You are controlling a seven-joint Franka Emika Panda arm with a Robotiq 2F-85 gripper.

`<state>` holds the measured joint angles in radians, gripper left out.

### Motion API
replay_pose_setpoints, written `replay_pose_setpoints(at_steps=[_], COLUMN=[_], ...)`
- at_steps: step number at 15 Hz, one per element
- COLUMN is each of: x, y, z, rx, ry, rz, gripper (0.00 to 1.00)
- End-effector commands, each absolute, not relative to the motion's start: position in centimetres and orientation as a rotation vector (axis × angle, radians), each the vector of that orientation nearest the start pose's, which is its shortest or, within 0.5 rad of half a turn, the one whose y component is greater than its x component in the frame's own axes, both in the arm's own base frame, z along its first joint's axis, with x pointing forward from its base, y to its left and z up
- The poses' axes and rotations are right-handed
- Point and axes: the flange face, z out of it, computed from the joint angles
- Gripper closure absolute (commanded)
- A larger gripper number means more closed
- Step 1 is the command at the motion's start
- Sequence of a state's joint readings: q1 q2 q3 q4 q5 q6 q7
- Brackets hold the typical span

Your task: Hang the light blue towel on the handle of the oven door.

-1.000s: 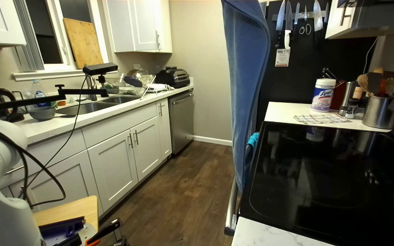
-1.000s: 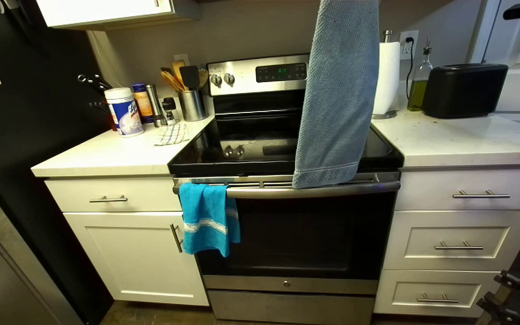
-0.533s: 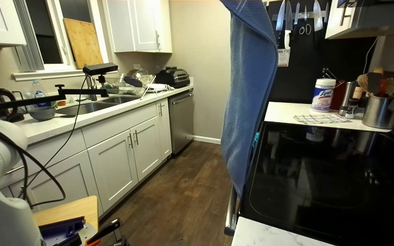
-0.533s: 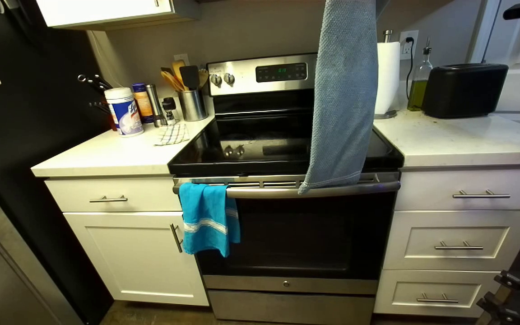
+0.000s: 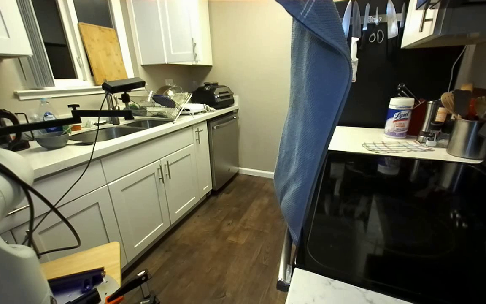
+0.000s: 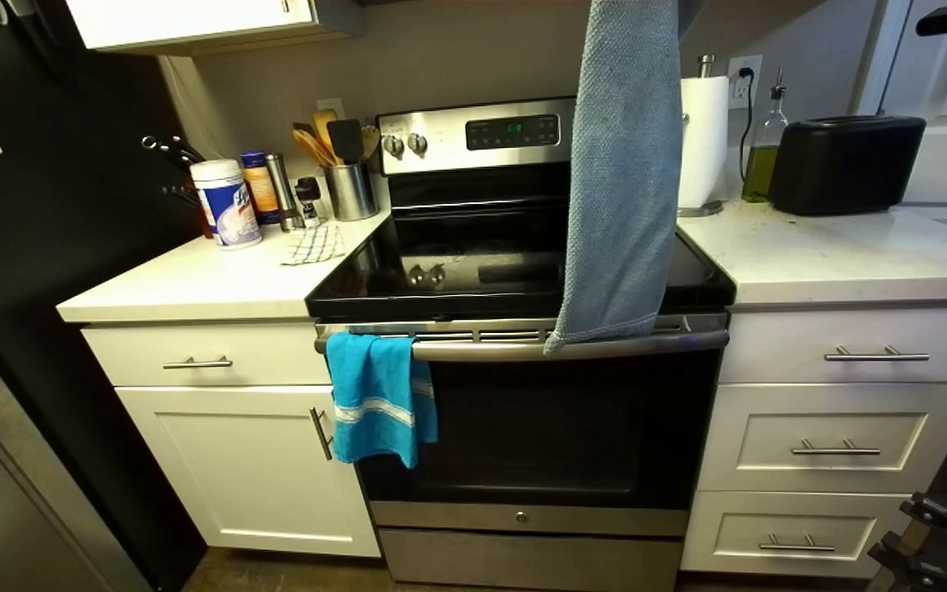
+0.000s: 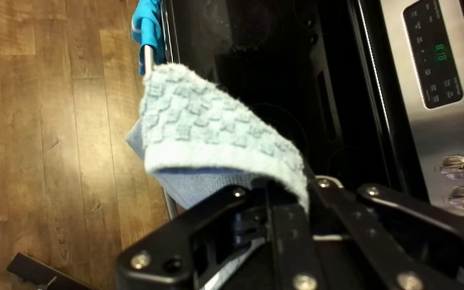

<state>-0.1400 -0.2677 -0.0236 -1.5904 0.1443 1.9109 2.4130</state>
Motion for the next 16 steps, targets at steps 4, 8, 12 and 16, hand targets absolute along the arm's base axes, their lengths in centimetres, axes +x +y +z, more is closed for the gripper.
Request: replay_pose_setpoints(at_steps=[4,8,12,16], x=[47.4,47.1,46.9,48.1], y=[-8.4,-8.9,-9.2,-8.9], z=[80.1,80.8,81.3,79.8], rx=[-0.552,-0.531,-0.515,-0.536], ry=[2.394,2.372,2.348,2.369], rz=[-0.118,-0.124,-0.125,-0.127], gripper=[0.98,0.97,0.98,0.98])
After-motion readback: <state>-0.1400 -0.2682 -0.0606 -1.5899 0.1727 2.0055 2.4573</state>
